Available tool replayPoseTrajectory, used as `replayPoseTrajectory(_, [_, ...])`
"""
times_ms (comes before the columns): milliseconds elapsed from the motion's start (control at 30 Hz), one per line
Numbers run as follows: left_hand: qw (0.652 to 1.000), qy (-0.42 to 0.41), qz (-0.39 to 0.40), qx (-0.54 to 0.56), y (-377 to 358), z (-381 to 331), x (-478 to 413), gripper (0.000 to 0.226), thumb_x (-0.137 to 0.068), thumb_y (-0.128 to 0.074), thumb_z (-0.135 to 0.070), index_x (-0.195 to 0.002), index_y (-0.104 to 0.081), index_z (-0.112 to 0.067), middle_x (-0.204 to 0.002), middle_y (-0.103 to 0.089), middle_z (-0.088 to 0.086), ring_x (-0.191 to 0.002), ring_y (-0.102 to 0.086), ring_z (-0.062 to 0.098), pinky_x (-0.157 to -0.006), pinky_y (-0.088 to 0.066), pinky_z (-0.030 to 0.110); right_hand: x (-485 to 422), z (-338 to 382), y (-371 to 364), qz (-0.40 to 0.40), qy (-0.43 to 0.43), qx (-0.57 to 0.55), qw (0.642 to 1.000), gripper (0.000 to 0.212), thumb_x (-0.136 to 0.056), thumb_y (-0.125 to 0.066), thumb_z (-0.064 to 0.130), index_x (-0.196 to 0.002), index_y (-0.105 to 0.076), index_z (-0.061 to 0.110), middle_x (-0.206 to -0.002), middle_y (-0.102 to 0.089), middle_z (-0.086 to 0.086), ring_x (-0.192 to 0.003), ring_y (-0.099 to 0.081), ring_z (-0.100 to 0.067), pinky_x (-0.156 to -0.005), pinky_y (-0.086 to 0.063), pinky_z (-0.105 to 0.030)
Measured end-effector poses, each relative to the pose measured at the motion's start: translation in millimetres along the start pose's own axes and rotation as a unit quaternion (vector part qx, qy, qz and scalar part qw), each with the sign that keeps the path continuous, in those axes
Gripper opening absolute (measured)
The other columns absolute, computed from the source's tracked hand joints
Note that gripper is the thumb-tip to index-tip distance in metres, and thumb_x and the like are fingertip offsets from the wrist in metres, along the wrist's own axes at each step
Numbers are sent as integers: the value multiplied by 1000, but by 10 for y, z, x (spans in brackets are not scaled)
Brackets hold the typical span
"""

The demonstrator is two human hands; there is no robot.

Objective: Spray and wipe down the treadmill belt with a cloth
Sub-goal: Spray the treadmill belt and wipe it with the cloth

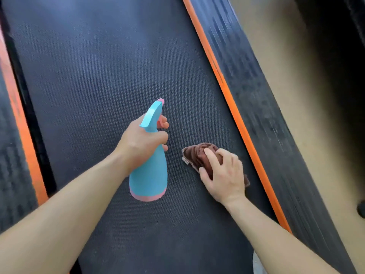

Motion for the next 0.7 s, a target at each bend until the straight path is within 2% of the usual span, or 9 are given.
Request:
replayPoseTrajectory(67, [1000,-1,5,10,-53,0,-5,34,-82,-67,-6,-108,-69,-28,-119,-74,-10,-80,-80,31,-69,-59,28,314,-77,-36,18,42,16,999,54,-89,-56,51,-135,-57,22,-121,-51,-13,-106,-50,-36,-87,-47,-48])
replayPoseTrajectory(133, [1000,0,10,15,-88,30,12,34,-83,-67,-3,-105,-70,-29,-119,-74,-8,-81,-79,34,-71,-60,31,280,-89,-57,1,61,19,998,48,-92,-54,50,-130,-57,22,-116,-51,-13,-100,-51,-35,-83,-48,-48])
replayPoseTrajectory(233, [1000,-3,17,3,-66,119,22,42,-88,-63,1,-103,-69,-38,-119,-73,-9,-81,-80,32,-74,-59,31,-291,1,-91,-38,49,23,998,40,-93,-56,46,-122,-61,19,-108,-52,-14,-91,-50,-34,-76,-45,-46])
replayPoseTrajectory(333, [1000,1,6,4,42,217,24,55,-89,-63,-1,-101,-67,-54,-117,-74,-12,-80,-80,29,-71,-57,28,-1255,80,-147,-65,26,60,996,38,-93,-56,45,-121,-60,19,-109,-54,-16,-93,-50,-35,-77,-41,-46])
replayPoseTrajectory(467, [999,25,-27,7,237,405,39,40,-88,-62,3,-108,-70,-31,-119,-74,-10,-89,-79,30,-57,-54,18,-2213,236,-126,-45,45,110,992,34,-97,-50,43,-120,-55,18,-115,-53,-18,-103,-50,-37,-85,-36,-48])
replayPoseTrajectory(567, [999,30,-29,-8,288,434,66,44,-87,-63,0,-103,-69,-41,-117,-74,-13,-80,-80,28,-69,-56,29,-2138,193,-80,-34,28,117,992,36,-97,-48,43,-121,-54,17,-114,-53,-17,-100,-50,-37,-85,-36,-48])
replayPoseTrajectory(633, [999,26,-20,-3,272,379,75,47,-84,-67,-6,-101,-67,-50,-116,-74,-13,-81,-80,27,-70,-55,29,-1779,54,-22,-20,-9,100,995,39,-96,-50,43,-124,-54,16,-114,-53,-17,-99,-50,-37,-84,-36,-48])
replayPoseTrajectory(700, [1000,22,-13,6,223,289,68,41,-80,-69,-11,-104,-69,-45,-117,-74,-12,-80,-80,27,-71,-55,30,-1254,-126,10,-3,-44,86,995,42,-96,-52,43,-128,-53,16,-116,-53,-17,-99,-49,-37,-84,-36,-49])
Point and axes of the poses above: each hand's wrist, its own x-axis away from the middle knuckle, its own y-axis out of the back of the hand, z = x × y, the point moved 5 cm from there along -x, towards the middle knuckle
